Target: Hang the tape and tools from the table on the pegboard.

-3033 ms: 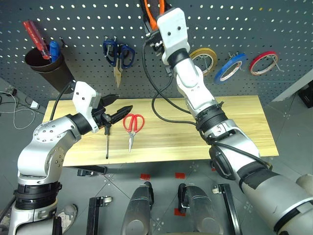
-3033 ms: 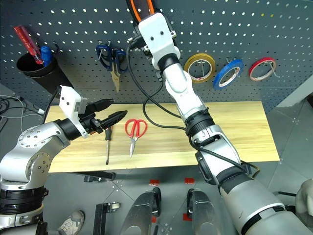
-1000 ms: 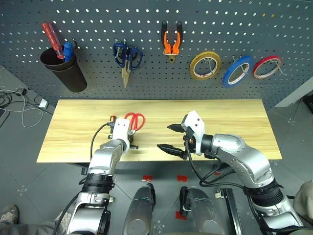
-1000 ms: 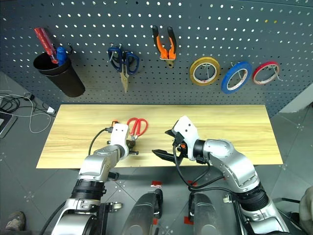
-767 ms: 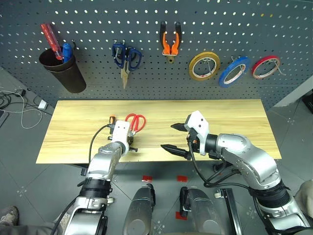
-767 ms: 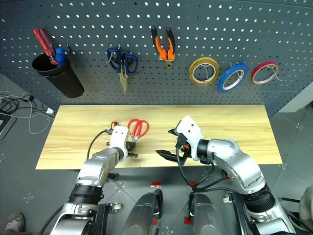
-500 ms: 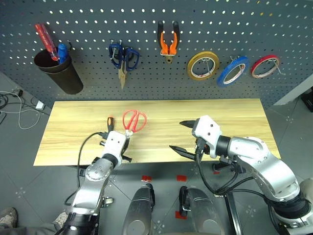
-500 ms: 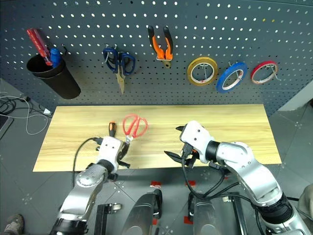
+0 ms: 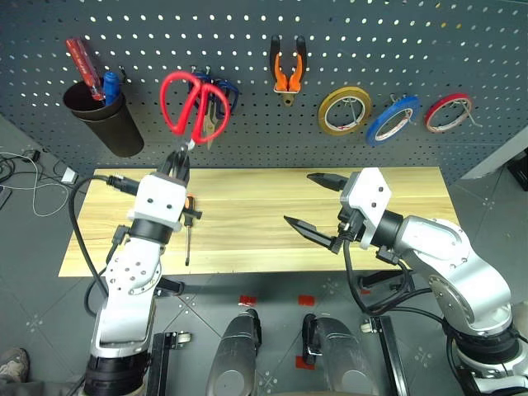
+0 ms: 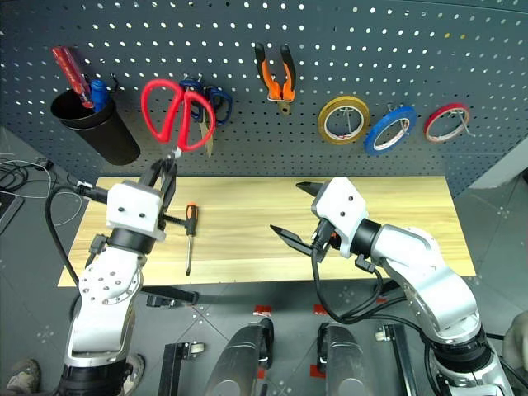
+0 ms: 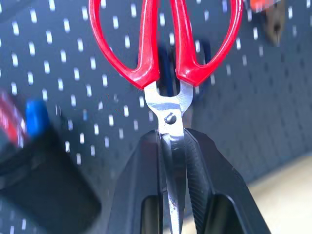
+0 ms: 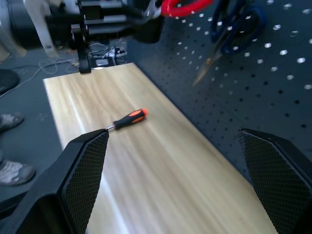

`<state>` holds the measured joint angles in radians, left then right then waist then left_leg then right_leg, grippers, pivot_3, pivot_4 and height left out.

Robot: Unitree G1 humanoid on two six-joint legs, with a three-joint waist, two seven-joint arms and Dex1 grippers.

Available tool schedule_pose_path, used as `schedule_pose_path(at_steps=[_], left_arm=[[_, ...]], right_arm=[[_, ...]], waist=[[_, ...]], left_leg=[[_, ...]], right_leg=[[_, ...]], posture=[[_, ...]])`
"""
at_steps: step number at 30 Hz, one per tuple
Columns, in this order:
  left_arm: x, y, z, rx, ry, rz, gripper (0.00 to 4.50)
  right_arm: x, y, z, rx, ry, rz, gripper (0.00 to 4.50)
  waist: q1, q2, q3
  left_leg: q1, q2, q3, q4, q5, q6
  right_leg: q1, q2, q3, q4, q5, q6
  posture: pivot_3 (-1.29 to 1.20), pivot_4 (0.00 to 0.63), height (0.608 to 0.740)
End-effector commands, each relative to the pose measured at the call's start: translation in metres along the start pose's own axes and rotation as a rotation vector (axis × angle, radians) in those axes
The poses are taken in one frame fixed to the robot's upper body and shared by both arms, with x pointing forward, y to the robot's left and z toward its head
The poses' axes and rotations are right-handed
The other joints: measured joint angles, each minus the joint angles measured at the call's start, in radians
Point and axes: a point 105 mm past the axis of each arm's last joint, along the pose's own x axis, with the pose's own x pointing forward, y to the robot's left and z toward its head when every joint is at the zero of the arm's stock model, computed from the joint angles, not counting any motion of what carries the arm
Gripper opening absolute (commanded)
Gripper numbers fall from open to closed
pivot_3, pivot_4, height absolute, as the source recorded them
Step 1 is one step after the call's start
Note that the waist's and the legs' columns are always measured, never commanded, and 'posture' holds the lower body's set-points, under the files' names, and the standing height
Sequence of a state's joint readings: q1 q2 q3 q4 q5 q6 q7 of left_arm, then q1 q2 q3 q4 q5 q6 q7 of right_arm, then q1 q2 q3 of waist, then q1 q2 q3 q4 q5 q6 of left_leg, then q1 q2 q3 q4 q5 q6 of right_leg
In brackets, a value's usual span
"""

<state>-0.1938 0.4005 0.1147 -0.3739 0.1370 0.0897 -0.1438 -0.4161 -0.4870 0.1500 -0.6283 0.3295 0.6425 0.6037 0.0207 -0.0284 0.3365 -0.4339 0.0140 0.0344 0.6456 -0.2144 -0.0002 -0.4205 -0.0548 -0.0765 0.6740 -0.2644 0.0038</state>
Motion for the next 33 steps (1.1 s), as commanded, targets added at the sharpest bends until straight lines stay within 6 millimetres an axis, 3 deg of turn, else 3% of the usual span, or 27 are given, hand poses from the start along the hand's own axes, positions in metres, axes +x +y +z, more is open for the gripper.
schedule_pose_path(at_steps=[1, 5, 13, 18, 21, 22, 24, 27, 29, 33], left_arm=[[0.008, 0.001, -0.004, 0.031, 0.009, -0.009, 0.36], [0.015, -0.002, -0.012, 0.041, 0.029, -0.030, 0.36], [0.032, -0.026, -0.028, -0.039, 0.090, -0.112, 0.36], [0.024, -0.040, -0.051, -0.071, 0.204, -0.167, 1.90], [0.001, -0.053, -0.085, -0.163, 0.391, -0.216, 2.81], [-0.009, -0.057, -0.095, -0.210, 0.455, -0.238, 3.05], [-0.028, -0.062, -0.111, -0.300, 0.571, -0.248, 3.05], [-0.044, -0.052, -0.123, -0.383, 0.658, -0.212, 3.05], [-0.046, -0.027, -0.129, -0.393, 0.686, -0.131, 3.05], [-0.043, 0.009, -0.137, -0.418, 0.714, -0.036, 3.88]], right_arm=[[0.004, -0.002, 0.014, -0.051, -0.057, 0.003, 4.50], [0.007, -0.003, 0.016, -0.060, -0.067, 0.010, 4.50], [0.013, -0.005, 0.021, -0.061, -0.087, 0.015, 4.50], [0.015, -0.002, 0.017, -0.044, -0.077, 0.007, 4.50], [0.016, -0.001, 0.010, -0.009, -0.051, -0.017, 4.50], [0.017, 0.000, 0.007, 0.002, -0.034, -0.022, 4.50], [0.019, 0.005, 0.001, 0.027, -0.005, -0.017, 4.50], [0.023, 0.014, -0.004, 0.055, 0.033, 0.002, 4.50], [0.026, 0.021, -0.006, 0.067, 0.058, 0.019, 4.50], [0.032, 0.026, -0.005, 0.089, 0.082, 0.032, 4.50]], waist=[[-0.002, 0.000, 0.000], [-0.004, 0.000, 0.000], [-0.004, 0.000, 0.000], [-0.005, 0.000, 0.000], [-0.015, 0.000, 0.000], [-0.019, 0.000, 0.000], [-0.024, 0.000, 0.000], [-0.023, 0.000, 0.000], [-0.023, 0.000, 0.000], [-0.022, -0.001, 0.000]], left_leg=[[0.000, 0.000, 0.000, -0.001, 0.000, 0.000], [0.000, 0.000, 0.000, -0.001, 0.000, 0.000], [0.000, 0.000, 0.000, 0.000, 0.000, 0.000], [0.000, 0.000, 0.000, 0.000, 0.002, -0.003], [0.000, 0.000, 0.000, 0.000, 0.002, -0.003], [0.000, 0.000, 0.000, 0.000, 0.002, -0.004], [0.000, 0.000, 0.000, 0.000, 0.002, -0.004], [0.000, 0.000, 0.000, 0.000, 0.002, -0.004], [0.000, 0.000, -0.001, 0.000, 0.002, -0.003], [0.001, 0.000, -0.001, 0.001, 0.000, -0.001]], right_leg=[[0.000, 0.000, 0.000, 0.000, 0.000, -0.001], [0.000, 0.000, 0.000, -0.001, 0.001, -0.002], [0.000, -0.001, 0.000, 0.000, 0.001, -0.002], [0.000, -0.001, 0.000, 0.000, 0.001, -0.002], [0.000, 0.000, 0.000, 0.000, 0.001, -0.002], [0.000, -0.001, 0.000, 0.000, 0.001, -0.002], [0.000, -0.001, 0.000, 0.000, 0.001, -0.002], [0.000, 0.000, 0.000, 0.002, 0.001, -0.002], [0.000, 0.000, 0.000, 0.003, 0.000, -0.001], [0.000, 0.000, 0.000, 0.005, -0.001, 0.001]], posture=[[0.00, 0.304, 0.740], [-0.01, 0.304, 0.740], [-0.01, 0.309, 0.740], [-0.02, 0.310, 0.740], [-0.02, 0.315, 0.740], [-0.02, 0.315, 0.740], [-0.02, 0.317, 0.740], [-0.02, 0.331, 0.740], [-0.02, 0.335, 0.740], [0.00, 0.351, 0.740]])
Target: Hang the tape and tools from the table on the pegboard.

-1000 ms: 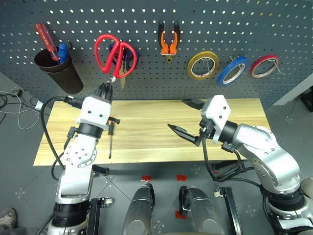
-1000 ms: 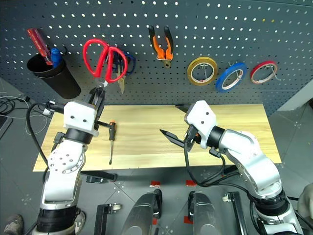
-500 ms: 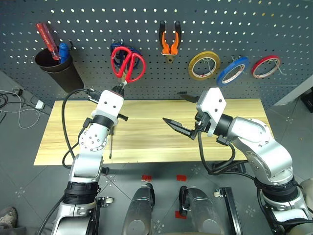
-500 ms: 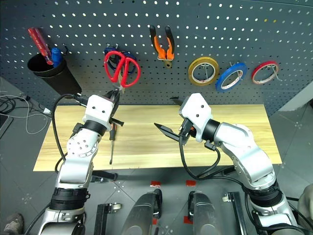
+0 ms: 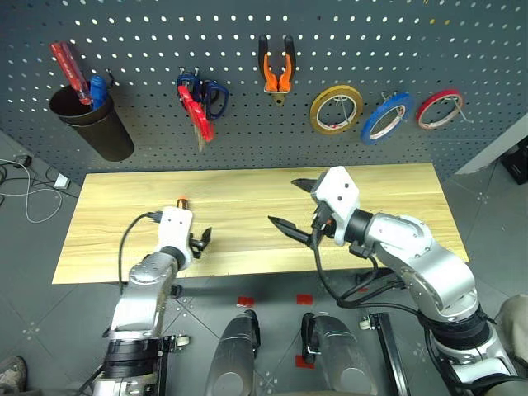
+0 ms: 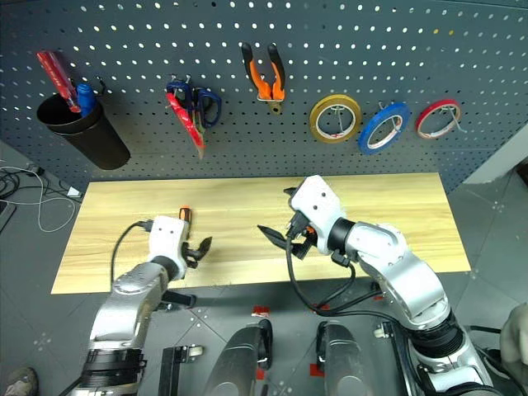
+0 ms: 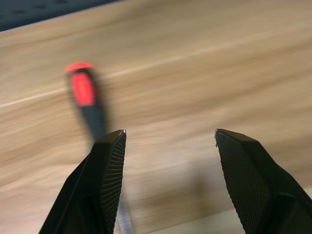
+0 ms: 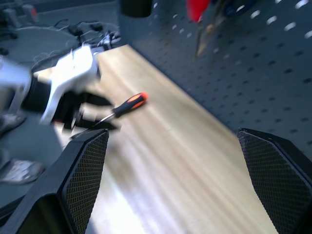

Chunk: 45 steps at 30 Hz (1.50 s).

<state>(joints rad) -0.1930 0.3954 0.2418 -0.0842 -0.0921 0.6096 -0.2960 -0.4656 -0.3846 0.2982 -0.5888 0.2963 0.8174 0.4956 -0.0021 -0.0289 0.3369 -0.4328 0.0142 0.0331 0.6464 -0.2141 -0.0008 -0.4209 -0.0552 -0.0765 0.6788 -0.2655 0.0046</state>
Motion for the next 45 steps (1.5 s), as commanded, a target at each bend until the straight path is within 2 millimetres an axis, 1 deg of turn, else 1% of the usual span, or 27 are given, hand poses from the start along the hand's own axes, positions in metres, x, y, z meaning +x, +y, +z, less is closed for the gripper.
schedule_pose_path(at_steps=[1, 2, 3, 5, 7, 10, 14, 18, 19, 20, 25, 31, 33, 34, 36, 37, 39, 40, 42, 43, 45], left_arm=[[-0.003, 0.026, 0.017, -0.037, -0.033, 0.056, 4.20], [0.001, 0.031, 0.014, -0.068, 0.002, 0.056, 4.43], [0.006, 0.036, 0.010, -0.112, 0.048, 0.046, 4.47], [0.014, 0.040, 0.002, -0.188, 0.130, 0.025, 4.47], [0.020, 0.044, -0.001, -0.191, 0.171, 0.029, 4.47], [0.029, 0.043, -0.009, -0.218, 0.235, 0.006, 4.47], [0.042, 0.039, -0.012, -0.189, 0.280, -0.024, 4.47], [0.045, 0.038, -0.015, -0.154, 0.295, -0.042, 4.47], [0.045, 0.037, -0.015, -0.145, 0.296, -0.048, 4.08], [0.046, 0.037, -0.015, -0.138, 0.296, -0.051, 3.93], [0.047, 0.038, -0.013, -0.106, 0.279, -0.064, 2.36], [0.049, 0.041, -0.009, -0.077, 0.254, -0.068, 0.53], [0.050, 0.041, -0.005, -0.056, 0.231, -0.069, 0.48], [0.049, 0.044, 0.004, -0.036, 0.178, -0.057, 0.48], [0.043, 0.050, 0.017, 0.044, 0.072, -0.018, 0.48], [0.040, 0.052, 0.021, 0.083, 0.035, -0.001, 0.48], [0.025, 0.054, 0.036, 0.129, -0.114, 0.067, 0.48], [0.013, 0.058, 0.046, 0.166, -0.201, 0.132, 0.48], [-0.020, 0.062, 0.068, 0.343, -0.384, 0.279, 0.48], [-0.034, 0.061, 0.075, 0.410, -0.446, 0.328, 0.48], [-0.062, 0.052, 0.083, 0.464, -0.544, 0.380, 0.48]], right_arm=[[0.001, 0.005, 0.016, -0.035, -0.033, 0.007, 4.50], [0.004, 0.004, 0.017, -0.029, -0.021, 0.010, 4.50], [0.008, 0.005, 0.018, -0.028, -0.010, 0.024, 4.50], [0.014, 0.009, 0.020, -0.026, 0.018, 0.065, 4.50], [0.017, 0.014, 0.023, -0.030, 0.034, 0.106, 4.50], [0.023, 0.025, 0.027, -0.060, 0.045, 0.189, 4.50], [0.026, 0.043, 0.033, -0.110, 0.046, 0.333, 4.50], [0.025, 0.050, 0.033, -0.153, 0.052, 0.397, 4.50], [0.025, 0.051, 0.033, -0.156, 0.053, 0.401, 4.50], [0.025, 0.051, 0.032, -0.157, 0.053, 0.403, 4.50], [0.023, 0.048, 0.030, -0.152, 0.060, 0.392, 4.50], [0.021, 0.040, 0.023, -0.160, 0.076, 0.356, 4.50], [0.020, 0.037, 0.022, -0.164, 0.079, 0.346, 4.50], [0.020, 0.036, 0.023, -0.167, 0.079, 0.339, 4.50], [0.019, 0.033, 0.022, -0.172, 0.079, 0.325, 4.50], [0.019, 0.032, 0.021, -0.173, 0.079, 0.321, 4.50], [0.017, 0.030, 0.022, -0.172, 0.071, 0.309, 4.50], [0.016, 0.029, 0.022, -0.173, 0.065, 0.305, 4.50], [0.013, 0.028, 0.026, -0.175, 0.032, 0.302, 4.50], [0.011, 0.028, 0.028, -0.176, 0.015, 0.301, 4.50], [0.007, 0.027, 0.034, -0.171, -0.029, 0.294, 4.50]], waist=[[0.001, 0.000, 0.000], [0.001, 0.000, 0.000], [0.001, 0.000, 0.000], [0.001, 0.000, 0.001], [0.000, -0.002, 0.002], [0.000, -0.006, 0.006], [0.000, -0.011, 0.013], [0.000, -0.011, 0.013], [0.000, -0.011, 0.013], [0.000, -0.011, 0.013], [0.000, -0.011, 0.013], [0.000, -0.011, 0.012], [0.000, -0.012, 0.012], [0.000, -0.012, 0.012], [-0.001, -0.012, 0.012], [-0.002, -0.013, 0.011], [-0.005, -0.014, 0.011], [-0.007, -0.014, 0.010], [-0.006, -0.016, 0.009], [-0.005, -0.016, 0.008], [0.000, -0.017, 0.008]], left_leg=[[0.000, 0.000, 0.000, 0.000, 0.000, 0.000], [0.000, 0.000, 0.000, 0.000, 0.000, 0.000], [0.000, 0.000, 0.000, 0.000, 0.000, 0.000], [0.000, 0.000, 0.000, 0.000, 0.000, 0.000], [0.000, -0.001, 0.000, 0.000, 0.000, 0.000], [0.000, -0.001, 0.000, -0.001, 0.000, 0.000], [0.000, -0.001, 0.001, -0.001, 0.000, 0.000], [-0.001, -0.001, 0.001, -0.001, 0.000, 0.000], [-0.001, -0.001, 0.001, -0.001, 0.000, 0.000], [-0.001, -0.001, 0.001, -0.001, 0.000, 0.000], [-0.001, 0.000, 0.001, -0.001, 0.000, 0.000], [-0.001, 0.000, 0.001, -0.001, 0.002, -0.003], [-0.001, 0.000, 0.001, -0.001, 0.002, -0.003], [-0.001, 0.000, 0.001, -0.001, 0.002, -0.003], [-0.001, 0.000, 0.001, -0.001, 0.002, -0.004], [-0.001, 0.000, 0.001, -0.001, 0.002, -0.004], [-0.001, 0.000, 0.001, -0.001, 0.002, -0.004], [-0.001, 0.000, 0.001, -0.001, 0.002, -0.004], [-0.001, 0.000, 0.001, -0.002, 0.001, -0.005], [-0.001, 0.000, 0.001, -0.002, 0.001, -0.005], [-0.001, 0.000, 0.001, -0.002, 0.001, -0.005]], right_leg=[[0.000, 0.000, 0.000, 0.000, 0.000, 0.001], [0.000, 0.000, 0.000, 0.000, -0.001, 0.001], [0.000, 0.000, 0.000, 0.000, 0.000, 0.001], [0.000, 0.000, 0.000, 0.000, -0.001, 0.001], [0.000, 0.000, 0.000, 0.000, -0.001, 0.001], [-0.001, 0.000, 0.001, -0.001, 0.001, -0.003], [-0.001, 0.000, 0.000, -0.001, 0.001, -0.004], [-0.001, 0.000, 0.001, -0.004, 0.001, -0.004], [-0.001, -0.001, 0.001, -0.004, 0.001, -0.004], [-0.001, -0.001, 0.001, -0.004, 0.001, -0.004], [-0.001, -0.001, 0.000, -0.004, 0.001, -0.004], [-0.001, -0.001, 0.000, -0.004, 0.001, -0.004], [-0.001, -0.001, 0.000, -0.004, 0.001, -0.004], [-0.001, -0.001, 0.000, -0.004, 0.001, -0.004], [-0.001, -0.001, 0.000, -0.004, 0.001, -0.004], [-0.001, -0.001, 0.000, -0.004, 0.001, -0.004], [-0.001, -0.002, 0.000, -0.005, 0.001, -0.004], [-0.001, -0.002, 0.000, -0.005, 0.001, -0.004], [-0.001, -0.002, 0.000, -0.006, 0.001, -0.005], [-0.001, -0.002, -0.001, -0.007, 0.001, -0.005], [0.000, -0.002, -0.001, -0.007, 0.001, -0.005]], posture=[[0.00, 0.355, 0.740], [0.00, 0.359, 0.740], [0.00, 0.365, 0.740], [0.00, 0.378, 0.740], [0.00, 0.381, 0.740], [0.00, 0.388, 0.740], [-0.01, 0.387, 0.740], [-0.01, 0.380, 0.740], [-0.01, 0.377, 0.740], [-0.01, 0.373, 0.740], [-0.01, 0.361, 0.740], [-0.02, 0.320, 0.740], [-0.03, 0.307, 0.740], [-0.03, 0.303, 0.740], [-0.03, 0.289, 0.740], [-0.03, 0.285, 0.740], [-0.03, 0.280, 0.740], [-0.02, 0.271, 0.740], [-0.02, 0.264, 0.740], [-0.02, 0.261, 0.740], [0.00, 0.254, 0.740]])
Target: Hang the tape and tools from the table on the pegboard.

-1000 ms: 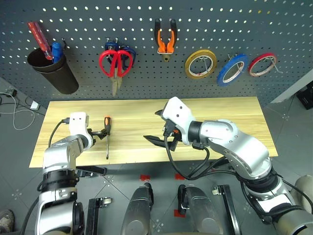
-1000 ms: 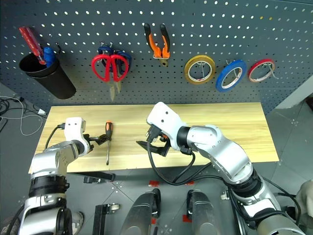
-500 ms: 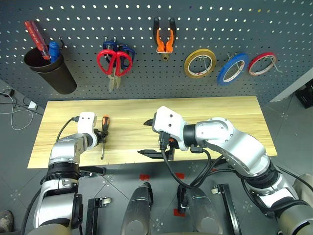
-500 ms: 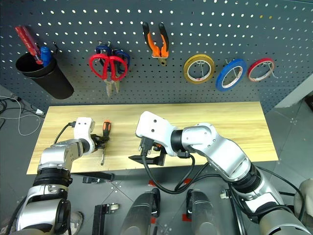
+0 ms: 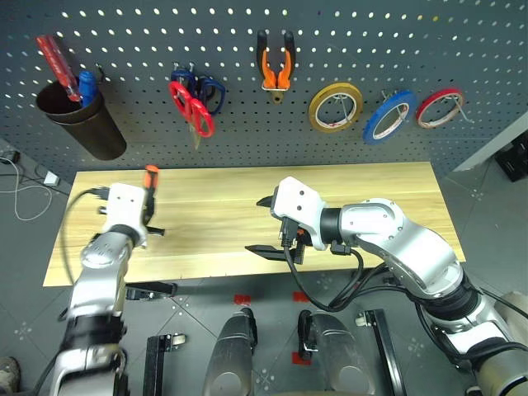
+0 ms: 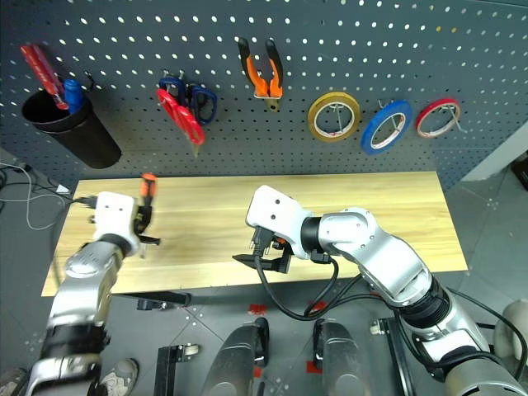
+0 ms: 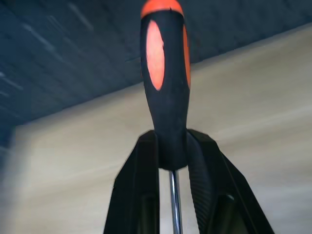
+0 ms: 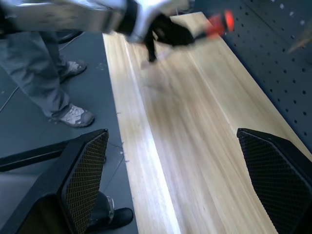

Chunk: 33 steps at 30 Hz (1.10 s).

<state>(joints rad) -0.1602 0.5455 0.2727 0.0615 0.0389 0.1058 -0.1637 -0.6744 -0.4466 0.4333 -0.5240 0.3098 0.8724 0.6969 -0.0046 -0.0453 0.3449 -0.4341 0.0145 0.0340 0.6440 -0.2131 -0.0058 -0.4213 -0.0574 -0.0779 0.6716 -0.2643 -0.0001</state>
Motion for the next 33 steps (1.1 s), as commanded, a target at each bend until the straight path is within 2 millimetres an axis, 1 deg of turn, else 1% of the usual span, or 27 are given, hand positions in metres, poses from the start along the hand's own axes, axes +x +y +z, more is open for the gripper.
schedule_pose_path(at_steps=[1, 2, 3, 5, 6, 7, 9, 11, 12, 14, 17, 18, 20, 22, 23, 26, 28, 32, 33], left_arm=[[-0.036, 0.019, 0.057, 0.136, -0.265, 0.164, 0.48], [-0.046, 0.017, 0.065, 0.142, -0.298, 0.172, 0.48], [-0.054, 0.019, 0.077, 0.158, -0.338, 0.195, 0.48], [-0.061, 0.028, 0.100, 0.159, -0.399, 0.253, 0.48], [-0.061, 0.034, 0.111, 0.158, -0.427, 0.278, 0.48], [-0.059, 0.040, 0.123, 0.152, -0.461, 0.300, 0.48], [-0.053, 0.051, 0.148, 0.141, -0.533, 0.331, 0.48], [-0.044, 0.066, 0.174, 0.113, -0.606, 0.366, 0.48], [-0.041, 0.071, 0.181, 0.103, -0.622, 0.375, 0.48], [-0.032, 0.087, 0.203, 0.059, -0.686, 0.405, 0.48], [-0.021, 0.106, 0.221, 0.007, -0.734, 0.443, 0.48], [-0.016, 0.112, 0.224, -0.015, -0.744, 0.448, 0.48], [0.002, 0.120, 0.222, -0.067, -0.739, 0.450, 0.48], [0.015, 0.122, 0.218, -0.097, -0.735, 0.447, 0.48], [0.019, 0.122, 0.218, -0.099, -0.738, 0.448, 0.48], [0.035, 0.118, 0.200, -0.152, -0.695, 0.431, 0.48], [0.039, 0.114, 0.189, -0.170, -0.674, 0.430, 0.48], [0.042, 0.102, 0.169, -0.228, -0.648, 0.424, 0.48], [0.043, 0.100, 0.165, -0.255, -0.642, 0.420, 0.83]], right_arm=[[-0.012, 0.001, 0.023, -0.050, -0.129, -0.012, 4.50], [-0.014, 0.000, 0.027, -0.047, -0.159, -0.026, 4.50], [-0.018, -0.006, 0.032, -0.029, -0.199, -0.062, 4.50], [-0.025, -0.017, 0.041, 0.000, -0.264, -0.130, 4.50], [-0.028, -0.023, 0.044, 0.019, -0.290, -0.165, 4.50], [-0.030, -0.029, 0.046, 0.050, -0.311, -0.200, 4.50], [-0.032, -0.039, 0.049, 0.105, -0.330, -0.251, 4.50], [-0.032, -0.044, 0.053, 0.143, -0.340, -0.283, 4.50], [-0.031, -0.045, 0.055, 0.152, -0.342, -0.290, 4.50], [-0.030, -0.042, 0.060, 0.152, -0.349, -0.288, 4.50], [-0.028, -0.039, 0.064, 0.155, -0.352, -0.286, 4.50], [-0.028, -0.039, 0.065, 0.158, -0.353, -0.288, 4.50], [-0.027, -0.038, 0.067, 0.159, -0.358, -0.293, 4.50], [-0.026, -0.038, 0.068, 0.159, -0.361, -0.296, 4.50], [-0.026, -0.038, 0.069, 0.158, -0.362, -0.296, 4.50], [-0.025, -0.037, 0.072, 0.149, -0.366, -0.292, 4.50], [-0.026, -0.037, 0.074, 0.142, -0.372, -0.290, 4.50], [-0.029, -0.040, 0.085, 0.167, -0.430, -0.289, 4.50], [-0.030, -0.040, 0.087, 0.173, -0.439, -0.288, 4.50]], waist=[[0.004, -0.001, -0.002], [0.006, -0.001, -0.005], [0.010, -0.002, -0.008], [0.024, -0.003, -0.009], [0.031, -0.003, -0.010], [0.034, -0.003, -0.011], [0.044, -0.003, -0.014], [0.049, -0.004, -0.017], [0.050, -0.005, -0.020], [0.051, -0.005, -0.026], [0.047, -0.006, -0.028], [0.044, -0.006, -0.028], [0.037, -0.007, -0.028], [0.030, -0.007, -0.029], [0.029, -0.007, -0.029], [0.025, -0.008, -0.029], [0.023, -0.008, -0.029], [0.018, -0.008, -0.029], [0.017, -0.008, -0.029]], left_leg=[[0.000, 0.000, 0.000, 0.000, 0.000, 0.000], [0.000, 0.000, 0.000, 0.000, 0.000, 0.000], [0.000, -0.001, 0.000, 0.000, 0.000, 0.000], [0.000, -0.001, -0.001, 0.001, 0.000, 0.001], [0.000, -0.001, -0.002, 0.001, -0.001, 0.001], [0.000, 0.000, -0.003, 0.001, -0.002, 0.003], [0.000, 0.000, -0.005, 0.002, -0.001, 0.002], [0.000, 0.000, -0.007, 0.002, 0.002, -0.001], [0.000, 0.001, -0.007, 0.002, 0.003, -0.001], [0.000, 0.000, -0.007, 0.002, 0.005, -0.002], [0.000, 0.001, -0.008, 0.001, 0.007, -0.006], [0.000, 0.001, -0.008, 0.001, 0.007, -0.006], [0.000, 0.001, -0.008, 0.001, 0.007, -0.006], [0.000, 0.000, -0.008, 0.001, 0.007, -0.006], [0.000, 0.000, -0.008, 0.001, 0.007, -0.006], [0.000, 0.000, -0.007, 0.001, 0.007, -0.006], [0.000, 0.000, -0.007, 0.001, 0.007, -0.006], [0.000, 0.001, -0.007, 0.002, 0.007, -0.006], [0.000, 0.001, -0.008, 0.002, 0.007, -0.006]], right_leg=[[0.000, 0.000, 0.000, 0.000, 0.000, 0.000], [0.001, 0.000, 0.000, 0.000, 0.000, 0.000], [0.001, -0.001, 0.000, 0.000, 0.000, 0.000], [0.001, -0.001, -0.001, 0.001, 0.000, 0.000], [0.001, -0.001, -0.003, 0.002, 0.001, 0.000], [0.001, -0.001, -0.004, 0.002, 0.001, -0.002], [0.002, 0.000, -0.006, 0.004, 0.002, -0.003], [0.002, 0.001, -0.009, 0.007, 0.003, -0.004], [0.002, 0.001, -0.009, 0.007, 0.003, -0.005], [0.001, 0.001, -0.009, 0.007, 0.004, -0.005], [0.001, 0.002, -0.011, 0.008, 0.004, -0.005], [0.001, 0.002, -0.010, 0.008, 0.004, -0.005], [0.001, 0.002, -0.012, 0.007, 0.004, -0.005], [0.001, 0.002, -0.012, 0.007, 0.004, -0.005], [0.001, 0.001, -0.012, 0.007, 0.004, -0.005], [0.001, 0.001, -0.011, 0.007, 0.004, -0.005], [0.001, 0.001, -0.011, 0.007, 0.004, -0.005], [0.001, 0.001, -0.011, 0.007, 0.004, -0.005], [0.001, 0.001, -0.011, 0.007, 0.004, -0.006]], posture=[[0.02, 0.251, 0.740], [0.03, 0.247, 0.740], [0.05, 0.244, 0.740], [0.06, 0.238, 0.740], [0.07, 0.234, 0.740], [0.08, 0.232, 0.740], [0.08, 0.230, 0.740], [0.08, 0.227, 0.740], [0.07, 0.226, 0.740], [0.06, 0.227, 0.740], [0.04, 0.229, 0.740], [0.04, 0.229, 0.740], [0.03, 0.228, 0.740], [0.03, 0.228, 0.740], [0.03, 0.228, 0.740], [0.00, 0.233, 0.740], [0.00, 0.233, 0.740], [0.00, 0.236, 0.740], [0.00, 0.236, 0.740]])
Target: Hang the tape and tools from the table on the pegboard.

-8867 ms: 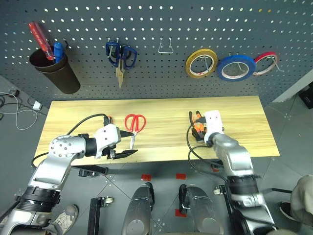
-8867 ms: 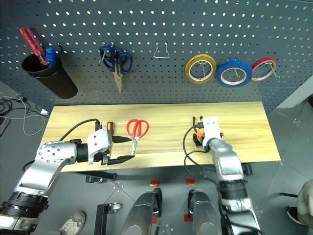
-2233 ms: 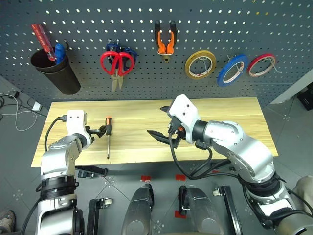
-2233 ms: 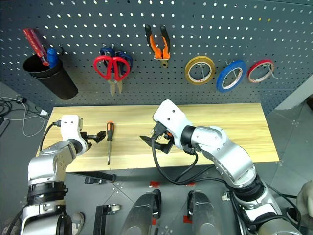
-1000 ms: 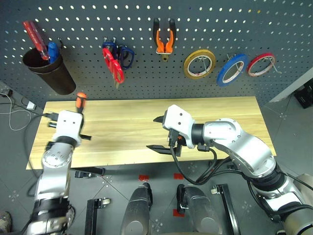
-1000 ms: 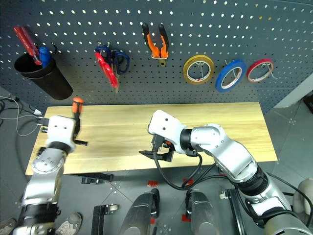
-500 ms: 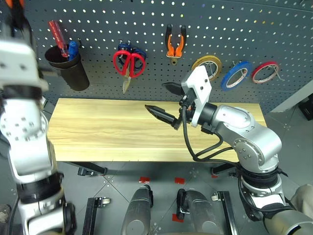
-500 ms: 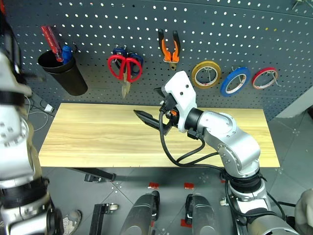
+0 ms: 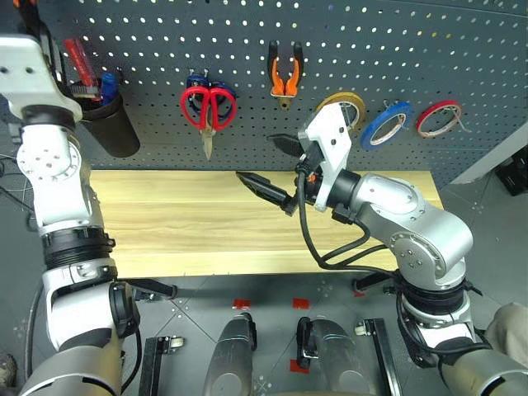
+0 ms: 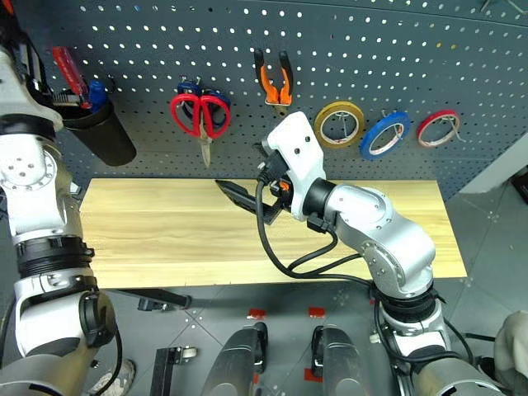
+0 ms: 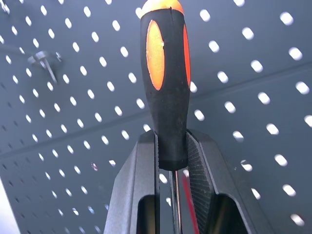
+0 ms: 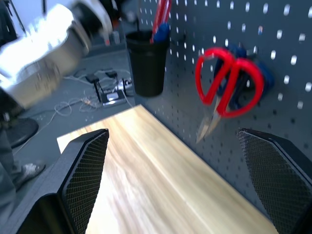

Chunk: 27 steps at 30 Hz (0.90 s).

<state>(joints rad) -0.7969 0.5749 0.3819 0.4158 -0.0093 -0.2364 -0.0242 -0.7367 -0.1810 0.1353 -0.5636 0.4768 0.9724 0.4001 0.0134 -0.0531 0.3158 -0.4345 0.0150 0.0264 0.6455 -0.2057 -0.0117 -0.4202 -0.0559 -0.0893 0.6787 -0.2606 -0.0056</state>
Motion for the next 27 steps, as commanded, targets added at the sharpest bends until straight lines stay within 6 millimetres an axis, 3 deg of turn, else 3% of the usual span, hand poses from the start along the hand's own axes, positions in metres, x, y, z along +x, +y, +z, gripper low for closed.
schedule_pose_path(at_steps=[1, 8, 11, 12, 14, 16, 18, 22, 25, 27], left_arm=[[-0.005, 0.005, 0.002, -0.053, -0.032, 0.045, 1.21], [-0.009, 0.005, 0.004, -0.137, -0.042, 0.064, 3.29], [-0.016, 0.011, 0.018, -0.175, -0.077, 0.085, 4.21], [-0.019, 0.003, 0.032, -0.166, -0.116, 0.038, 4.45], [-0.032, -0.019, 0.050, -0.153, -0.143, -0.072, 4.45], [-0.043, -0.031, 0.052, -0.165, -0.110, -0.127, 4.45], [-0.071, -0.047, 0.025, -0.189, 0.070, -0.209, 4.45], [-0.121, -0.053, -0.042, -0.261, 0.514, -0.198, 4.45], [-0.145, -0.045, -0.070, -0.121, 0.670, -0.187, 4.45], [-0.156, -0.043, -0.081, -0.132, 0.724, -0.215, 4.45]], right_arm=[[-0.002, 0.005, 0.021, -0.006, -0.082, 0.016, 4.50], [-0.004, 0.005, 0.023, -0.002, -0.086, 0.017, 4.50], [-0.006, 0.004, 0.021, -0.003, -0.080, 0.010, 4.50], [-0.007, 0.003, 0.021, -0.002, -0.082, 0.006, 4.50], [-0.011, 0.001, 0.020, -0.001, -0.087, -0.003, 4.50], [-0.014, -0.001, 0.018, -0.001, -0.090, -0.007, 4.50], [-0.022, -0.003, 0.010, 0.005, -0.076, -0.025, 4.50], [-0.033, -0.013, -0.016, 0.017, -0.021, -0.083, 4.50], [-0.041, -0.028, -0.045, 0.040, 0.028, -0.189, 4.50], [-0.053, -0.052, -0.078, 0.110, 0.051, -0.366, 4.50]], waist=[[-0.001, 0.000, 0.000], [-0.007, -0.001, 0.000], [-0.012, -0.001, 0.000], [-0.012, -0.001, -0.001], [-0.014, -0.001, -0.001], [-0.012, -0.001, -0.002], [-0.013, 0.000, -0.009], [-0.014, 0.003, -0.025], [-0.012, 0.003, -0.026], [-0.009, 0.003, -0.029]], left_leg=[[0.000, 0.000, 0.000, 0.000, 0.000, 0.000], [0.000, 0.000, 0.000, 0.001, 0.000, 0.000], [0.000, 0.000, 0.000, 0.001, 0.000, 0.000], [0.000, 0.000, 0.000, 0.001, 0.000, 0.000], [0.000, 0.000, 0.000, 0.001, 0.000, 0.000], [0.000, 0.000, -0.001, 0.001, 0.000, 0.000], [0.000, 0.000, 0.000, 0.001, 0.000, 0.000], [0.005, 0.000, 0.001, 0.000, 0.000, 0.001], [0.005, 0.002, -0.003, 0.001, 0.000, 0.002], [0.005, 0.002, -0.005, 0.000, 0.002, 0.001]], right_leg=[[0.000, 0.000, 0.000, 0.000, 0.000, 0.000], [0.000, 0.000, 0.000, 0.001, 0.000, 0.000], [0.000, 0.000, 0.000, 0.001, 0.000, 0.000], [0.000, 0.000, 0.000, 0.001, 0.000, 0.000], [0.000, 0.000, 0.000, 0.001, 0.000, 0.000], [0.001, 0.000, 0.000, 0.001, 0.000, 0.000], [0.001, 0.000, 0.001, 0.001, 0.000, 0.000], [0.005, 0.000, 0.002, 0.000, 0.000, 0.000], [0.005, 0.003, -0.001, 0.002, 0.000, 0.000], [0.006, 0.004, -0.001, 0.003, -0.001, 0.001]], posture=[[0.00, 0.236, 0.740], [-0.02, 0.239, 0.740], [-0.02, 0.235, 0.740], [-0.02, 0.235, 0.740], [0.00, 0.231, 0.740], [0.01, 0.228, 0.740], [0.02, 0.224, 0.740], [0.03, 0.218, 0.740], [0.03, 0.214, 0.740], [0.03, 0.205, 0.740]])
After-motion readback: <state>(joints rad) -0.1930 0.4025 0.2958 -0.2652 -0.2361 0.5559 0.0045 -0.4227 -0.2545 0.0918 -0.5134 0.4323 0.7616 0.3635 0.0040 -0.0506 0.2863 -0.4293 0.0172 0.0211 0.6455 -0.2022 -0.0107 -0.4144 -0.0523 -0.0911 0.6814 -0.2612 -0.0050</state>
